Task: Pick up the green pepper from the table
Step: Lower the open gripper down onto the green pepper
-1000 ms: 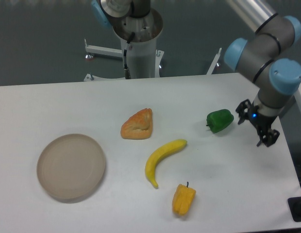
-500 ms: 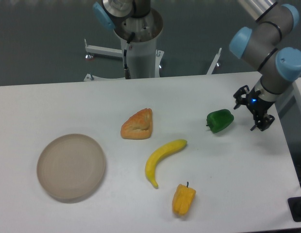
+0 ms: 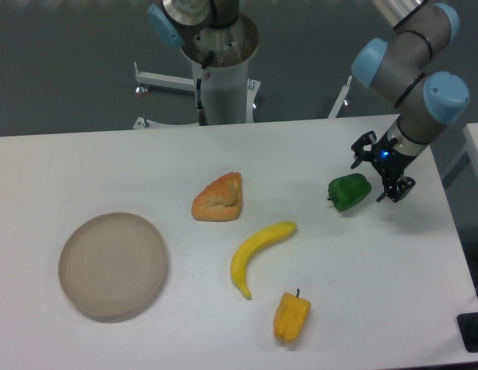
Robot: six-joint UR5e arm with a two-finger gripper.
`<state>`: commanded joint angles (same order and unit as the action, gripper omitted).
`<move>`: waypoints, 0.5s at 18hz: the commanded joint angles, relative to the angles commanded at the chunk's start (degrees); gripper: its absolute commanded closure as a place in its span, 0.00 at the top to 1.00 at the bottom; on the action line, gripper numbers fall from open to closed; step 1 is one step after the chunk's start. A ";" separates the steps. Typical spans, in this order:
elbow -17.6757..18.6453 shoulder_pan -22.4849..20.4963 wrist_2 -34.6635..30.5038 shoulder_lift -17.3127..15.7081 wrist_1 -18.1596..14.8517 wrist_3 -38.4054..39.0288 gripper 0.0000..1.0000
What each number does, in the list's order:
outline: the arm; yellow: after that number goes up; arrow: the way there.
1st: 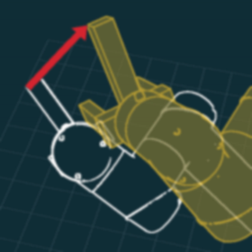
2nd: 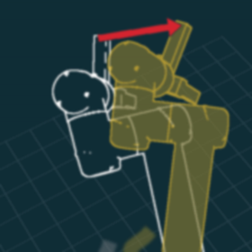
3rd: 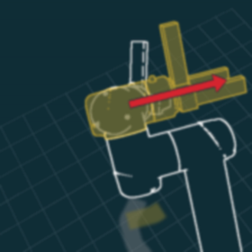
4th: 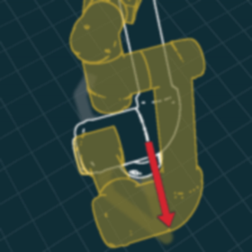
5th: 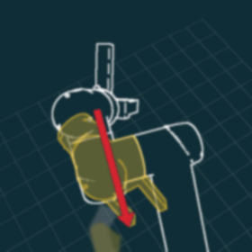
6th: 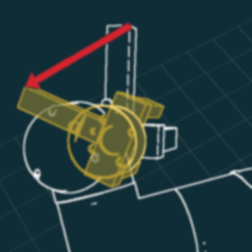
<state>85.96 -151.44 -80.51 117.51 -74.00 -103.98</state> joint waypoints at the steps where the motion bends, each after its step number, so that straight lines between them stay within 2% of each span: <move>1: 0.00 0.09 0.00 0.00 0.00 0.53 1.00; 6: 1.14 0.26 0.00 0.09 0.09 0.88 1.00; 9: 2.37 0.26 0.00 -0.09 1.23 0.88 1.00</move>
<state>88.33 -151.17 -80.51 117.42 -72.78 -103.10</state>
